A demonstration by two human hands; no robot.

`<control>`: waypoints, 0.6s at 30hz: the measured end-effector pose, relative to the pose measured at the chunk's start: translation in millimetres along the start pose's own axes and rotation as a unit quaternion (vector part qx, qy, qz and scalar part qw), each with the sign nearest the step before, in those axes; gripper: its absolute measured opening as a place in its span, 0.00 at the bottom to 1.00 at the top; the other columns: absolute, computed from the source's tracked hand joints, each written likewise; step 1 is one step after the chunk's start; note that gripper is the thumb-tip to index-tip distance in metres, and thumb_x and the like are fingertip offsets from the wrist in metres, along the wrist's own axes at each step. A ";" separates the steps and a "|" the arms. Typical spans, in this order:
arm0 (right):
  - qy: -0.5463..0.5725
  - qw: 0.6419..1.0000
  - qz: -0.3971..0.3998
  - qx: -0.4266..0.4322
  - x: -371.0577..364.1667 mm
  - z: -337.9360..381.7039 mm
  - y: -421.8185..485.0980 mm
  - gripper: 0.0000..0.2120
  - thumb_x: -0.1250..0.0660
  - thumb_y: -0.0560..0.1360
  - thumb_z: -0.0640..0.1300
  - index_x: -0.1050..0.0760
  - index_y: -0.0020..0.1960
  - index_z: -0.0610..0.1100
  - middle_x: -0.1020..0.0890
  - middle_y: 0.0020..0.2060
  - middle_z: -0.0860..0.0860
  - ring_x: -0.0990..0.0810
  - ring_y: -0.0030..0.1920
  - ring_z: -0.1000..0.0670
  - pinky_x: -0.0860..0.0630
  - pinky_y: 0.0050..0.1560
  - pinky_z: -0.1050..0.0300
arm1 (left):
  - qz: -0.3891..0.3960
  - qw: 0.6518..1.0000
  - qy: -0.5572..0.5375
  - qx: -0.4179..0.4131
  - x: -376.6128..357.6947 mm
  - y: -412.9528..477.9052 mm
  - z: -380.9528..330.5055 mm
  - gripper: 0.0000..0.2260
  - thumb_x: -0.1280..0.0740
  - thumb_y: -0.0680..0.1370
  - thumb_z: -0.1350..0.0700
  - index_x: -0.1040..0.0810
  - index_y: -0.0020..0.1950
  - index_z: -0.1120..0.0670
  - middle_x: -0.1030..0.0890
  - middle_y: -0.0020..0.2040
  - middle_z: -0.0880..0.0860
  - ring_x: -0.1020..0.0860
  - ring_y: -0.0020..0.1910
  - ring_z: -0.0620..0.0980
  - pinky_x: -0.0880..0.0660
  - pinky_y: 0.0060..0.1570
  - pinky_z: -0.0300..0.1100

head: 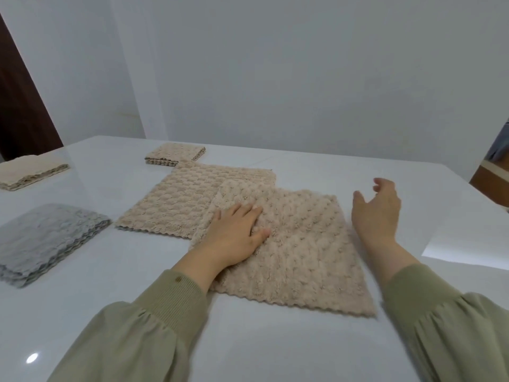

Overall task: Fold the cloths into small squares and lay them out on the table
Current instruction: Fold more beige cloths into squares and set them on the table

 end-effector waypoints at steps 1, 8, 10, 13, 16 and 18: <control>-0.004 1.000 -0.011 0.002 4.0 -1.0 1.5 0.20 0.38 0.77 0.43 0.35 0.68 0.42 0.28 0.64 0.44 0.31 0.64 0.44 0.33 0.63 0.48 | -0.013 1.000 -0.008 -0.002 2.9 0.0 -0.1 0.27 0.46 0.80 0.40 0.46 0.76 0.46 0.46 0.78 0.47 0.50 0.76 0.49 0.54 0.74 0.56; -0.217 0.934 0.241 0.148 -47.4 41.7 -35.8 0.18 0.42 0.77 0.55 0.26 0.57 0.44 0.22 0.54 0.47 0.26 0.53 0.47 0.27 0.52 0.52 | -0.042 0.988 -0.117 -0.090 37.3 -15.9 -18.8 0.17 0.31 0.73 0.41 0.24 0.59 0.45 0.25 0.53 0.41 0.29 0.54 0.40 0.29 0.58 0.42; -0.324 0.874 0.323 0.162 -61.7 39.1 -50.9 0.26 0.43 0.74 0.63 0.29 0.63 0.46 0.26 0.61 0.46 0.31 0.62 0.45 0.29 0.59 0.46 | 0.026 0.991 -0.075 -0.109 31.2 -21.2 -27.2 0.21 0.29 0.69 0.38 0.23 0.58 0.44 0.26 0.51 0.42 0.28 0.50 0.39 0.28 0.53 0.39; -0.356 0.831 0.393 0.168 -62.3 38.3 -58.2 0.34 0.41 0.71 0.67 0.37 0.70 0.49 0.31 0.67 0.48 0.38 0.68 0.45 0.33 0.64 0.45 | 0.039 0.988 0.006 -0.147 23.9 -23.0 -41.2 0.19 0.30 0.70 0.39 0.23 0.58 0.45 0.27 0.50 0.43 0.31 0.51 0.42 0.32 0.52 0.39; -0.366 0.794 0.457 0.161 -59.1 34.4 -55.9 0.40 0.40 0.70 0.70 0.43 0.74 0.50 0.36 0.72 0.50 0.43 0.72 0.46 0.37 0.68 0.45 | 0.036 0.986 -0.001 -0.165 20.4 -25.1 -54.6 0.11 0.32 0.75 0.46 0.22 0.54 0.48 0.25 0.49 0.44 0.28 0.49 0.43 0.29 0.50 0.39; -0.376 0.778 0.475 0.167 -60.8 31.6 -55.4 0.41 0.41 0.70 0.70 0.47 0.75 0.51 0.40 0.74 0.52 0.45 0.73 0.46 0.40 0.70 0.43 | 0.023 0.984 0.002 -0.175 18.4 -26.5 -62.0 0.06 0.34 0.76 0.50 0.21 0.50 0.50 0.23 0.47 0.45 0.26 0.47 0.44 0.27 0.50 0.41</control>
Point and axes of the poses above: each hand's wrist, its own y-axis towards the middle knuckle, its own x-axis out of the back of the hand, z = x × y, the point moved 7 cm from there along y, towards the middle knuckle
